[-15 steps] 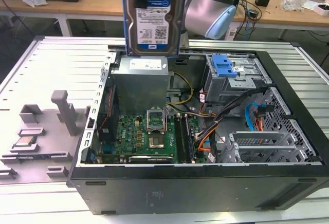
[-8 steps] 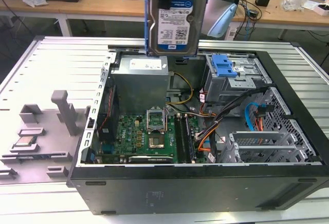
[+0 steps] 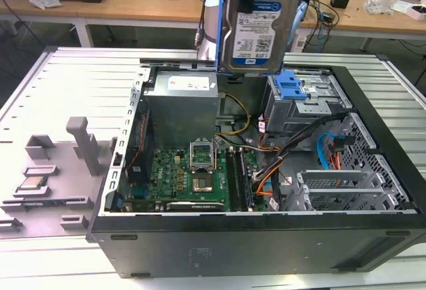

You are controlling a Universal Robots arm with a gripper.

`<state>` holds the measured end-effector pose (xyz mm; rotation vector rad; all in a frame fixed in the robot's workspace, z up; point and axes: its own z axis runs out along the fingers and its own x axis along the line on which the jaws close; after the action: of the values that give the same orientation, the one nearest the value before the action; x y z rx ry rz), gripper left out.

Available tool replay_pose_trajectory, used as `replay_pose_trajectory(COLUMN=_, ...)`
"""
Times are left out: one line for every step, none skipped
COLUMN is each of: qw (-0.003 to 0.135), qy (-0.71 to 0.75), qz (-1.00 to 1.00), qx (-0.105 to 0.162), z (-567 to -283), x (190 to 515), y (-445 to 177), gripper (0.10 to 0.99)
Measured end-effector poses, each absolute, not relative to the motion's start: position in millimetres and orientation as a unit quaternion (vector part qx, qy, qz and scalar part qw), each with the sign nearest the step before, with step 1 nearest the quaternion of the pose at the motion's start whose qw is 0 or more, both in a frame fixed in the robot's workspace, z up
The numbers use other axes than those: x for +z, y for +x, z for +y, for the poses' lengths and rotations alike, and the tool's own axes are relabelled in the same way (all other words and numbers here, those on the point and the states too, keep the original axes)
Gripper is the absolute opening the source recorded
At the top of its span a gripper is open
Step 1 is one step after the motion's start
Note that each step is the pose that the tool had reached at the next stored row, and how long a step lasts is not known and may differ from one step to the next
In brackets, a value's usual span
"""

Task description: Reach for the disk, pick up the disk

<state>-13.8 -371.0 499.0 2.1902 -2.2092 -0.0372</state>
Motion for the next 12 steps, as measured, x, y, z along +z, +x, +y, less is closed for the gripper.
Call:
replay_pose_trajectory(qw=0.015, qy=0.704, qz=-0.71, qx=-0.012, z=-371, x=499, y=-11, gripper=0.365)
replay_pose_trajectory(qw=0.015, qy=0.704, qz=-0.71, qx=-0.012, z=-371, x=499, y=-6, gripper=0.365)
replay_pose_trajectory(qw=0.015, qy=0.704, qz=-0.71, qx=-0.012, z=-371, x=499, y=-2, gripper=0.365)
replay_pose_trajectory(qw=0.015, qy=0.704, qz=-0.71, qx=-0.012, z=-371, x=499, y=0, gripper=0.365)
replay_pose_trajectory(qw=0.015, qy=0.704, qz=-0.71, qx=-0.012, z=-371, x=499, y=1, gripper=0.365)
replay_pose_trajectory(qw=0.015, qy=0.704, qz=-0.71, qx=-0.012, z=-371, x=499, y=1, gripper=0.365)
replay_pose_trajectory(qw=0.015, qy=0.704, qz=-0.71, qx=-0.012, z=-371, x=499, y=1, gripper=0.365)
replay_pose_trajectory(qw=0.015, qy=0.704, qz=-0.71, qx=-0.012, z=-371, x=499, y=1, gripper=0.365)
replay_pose_trajectory(qw=0.015, qy=0.704, qz=-0.71, qx=-0.012, z=-371, x=499, y=2, gripper=0.365)
replay_pose_trajectory(qw=0.015, qy=0.704, qz=-0.71, qx=-0.012, z=-372, x=499, y=2, gripper=0.365)
replay_pose_trajectory(qw=0.015, qy=0.704, qz=-0.71, qx=-0.012, z=-372, x=499, y=2, gripper=0.365)
replay_pose_trajectory(qw=0.015, qy=0.704, qz=-0.71, qx=-0.012, z=-374, x=499, y=2, gripper=0.365)
